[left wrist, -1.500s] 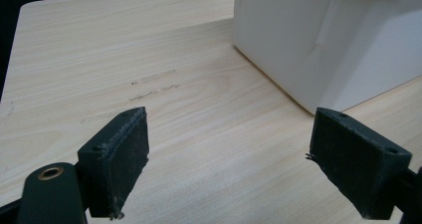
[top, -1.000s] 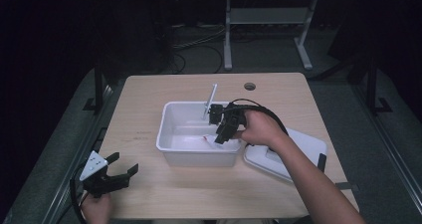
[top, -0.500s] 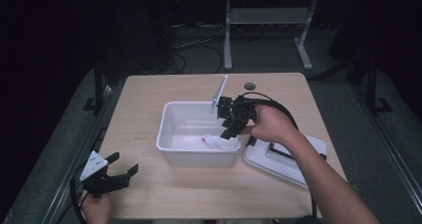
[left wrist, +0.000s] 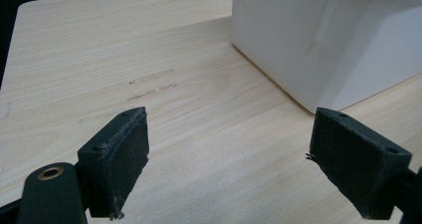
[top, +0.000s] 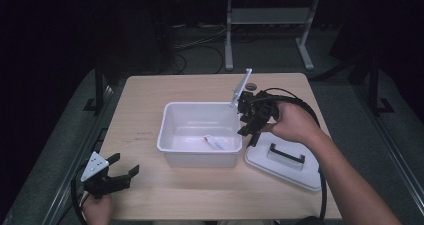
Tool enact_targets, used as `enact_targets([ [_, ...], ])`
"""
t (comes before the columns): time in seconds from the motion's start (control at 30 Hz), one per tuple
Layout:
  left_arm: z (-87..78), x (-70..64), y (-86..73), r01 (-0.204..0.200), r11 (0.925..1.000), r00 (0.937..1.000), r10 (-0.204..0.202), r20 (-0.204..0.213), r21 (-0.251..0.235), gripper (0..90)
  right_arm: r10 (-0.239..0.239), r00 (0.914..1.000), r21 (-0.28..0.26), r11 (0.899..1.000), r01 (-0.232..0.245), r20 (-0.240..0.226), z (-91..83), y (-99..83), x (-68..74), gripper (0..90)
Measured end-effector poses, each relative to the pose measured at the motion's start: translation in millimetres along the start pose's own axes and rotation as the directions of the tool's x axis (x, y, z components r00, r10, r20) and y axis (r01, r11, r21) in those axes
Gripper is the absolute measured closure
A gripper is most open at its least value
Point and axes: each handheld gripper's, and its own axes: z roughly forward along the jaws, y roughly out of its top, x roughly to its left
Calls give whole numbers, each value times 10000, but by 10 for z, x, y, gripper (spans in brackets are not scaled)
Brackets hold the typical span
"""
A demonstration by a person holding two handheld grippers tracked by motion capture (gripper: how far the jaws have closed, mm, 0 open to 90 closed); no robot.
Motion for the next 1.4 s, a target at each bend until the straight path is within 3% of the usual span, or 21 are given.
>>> enact_targets([
  [0.3, -1, 1, -1, 11, 10000, 10000, -11, -14, 1, 150, 313, 9994, 84, 9995, -315, 171, -64, -165, -40, 514],
  [0.6, -2, 1, -2, -3, 10000, 10000, 3, -19, 1, 150, 728, 9966, 245, 9970, -738, 391, -61, -442, -92, 502],
  [0.93, 5, -5, -4, 26, 10000, 10000, -26, -11, 42, 150, 1326, 9897, 359, 9903, -1346, 537, 60, -839, -144, 497],
  [1.4, 5, -5, -5, 6, 10000, 10000, -6, -16, 62, 150, 1701, 9834, 517, 9835, -1735, 628, 286, -1169, -125, 493],
])
